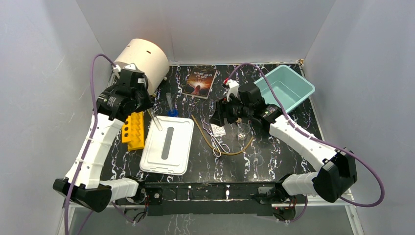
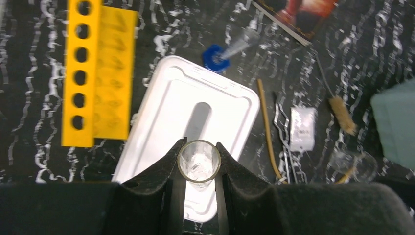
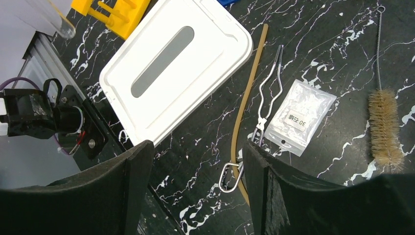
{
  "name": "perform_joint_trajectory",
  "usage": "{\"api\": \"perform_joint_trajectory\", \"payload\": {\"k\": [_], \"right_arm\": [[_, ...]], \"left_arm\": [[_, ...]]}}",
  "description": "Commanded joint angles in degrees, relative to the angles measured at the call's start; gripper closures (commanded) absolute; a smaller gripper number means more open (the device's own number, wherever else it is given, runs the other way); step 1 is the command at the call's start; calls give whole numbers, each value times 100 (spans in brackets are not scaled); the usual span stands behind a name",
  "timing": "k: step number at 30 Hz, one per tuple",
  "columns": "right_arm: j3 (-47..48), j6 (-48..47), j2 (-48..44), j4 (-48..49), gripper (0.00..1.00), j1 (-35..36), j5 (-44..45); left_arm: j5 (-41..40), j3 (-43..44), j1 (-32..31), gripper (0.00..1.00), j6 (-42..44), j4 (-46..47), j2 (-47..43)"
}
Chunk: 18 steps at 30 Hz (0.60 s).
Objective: Organize the chemistry lab equipment
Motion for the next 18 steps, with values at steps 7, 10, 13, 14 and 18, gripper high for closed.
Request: {"api": "perform_joint_trajectory", "payload": {"k": [7, 10, 13, 14, 18], "right_arm": [[529, -218, 232, -129, 27, 0, -155], [562, -310, 281, -186, 27, -8, -138], [600, -316, 305, -170, 27, -30, -154], [640, -318, 310, -170, 27, -31, -179], [576, -275, 235, 34, 27, -44, -272]], "left_arm": [[-686, 89, 1050, 96, 941, 815, 305], [-875, 73, 1291, 97, 1141, 1296, 436], [-1137, -163, 1448, 98, 1368, 2073, 397], [-1171, -291, 1495, 99, 1442, 2349, 361], [-1518, -487, 1625, 99, 1706, 3016, 539]]}}
